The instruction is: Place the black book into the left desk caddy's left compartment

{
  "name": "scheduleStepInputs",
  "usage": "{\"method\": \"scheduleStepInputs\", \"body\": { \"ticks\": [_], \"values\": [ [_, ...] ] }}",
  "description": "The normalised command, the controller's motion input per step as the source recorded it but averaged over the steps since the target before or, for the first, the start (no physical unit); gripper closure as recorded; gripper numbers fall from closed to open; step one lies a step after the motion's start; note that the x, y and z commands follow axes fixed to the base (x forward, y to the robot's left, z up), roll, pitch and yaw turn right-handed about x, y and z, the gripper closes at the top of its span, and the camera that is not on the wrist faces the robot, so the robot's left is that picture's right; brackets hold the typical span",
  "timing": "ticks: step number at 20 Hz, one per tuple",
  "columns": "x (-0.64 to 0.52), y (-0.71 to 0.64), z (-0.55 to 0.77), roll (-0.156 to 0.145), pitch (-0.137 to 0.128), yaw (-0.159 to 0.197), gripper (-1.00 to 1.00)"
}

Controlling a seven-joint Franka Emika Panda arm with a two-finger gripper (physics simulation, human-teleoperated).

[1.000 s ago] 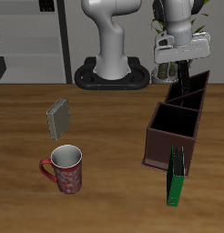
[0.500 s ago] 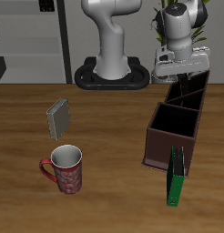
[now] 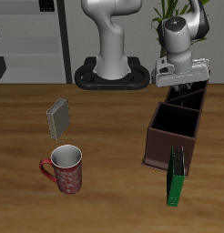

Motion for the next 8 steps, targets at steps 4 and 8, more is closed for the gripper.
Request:
{"method": "scheduleStepInputs", "body": {
  "ticks": [4,8],
  "values": [
    [0.08,0.0,-0.34,0.014,0.086,0.029,1.0],
    [0.08,0.06,-0.15,0.089,0.049,-0.047,-1.0]
  ]
}}
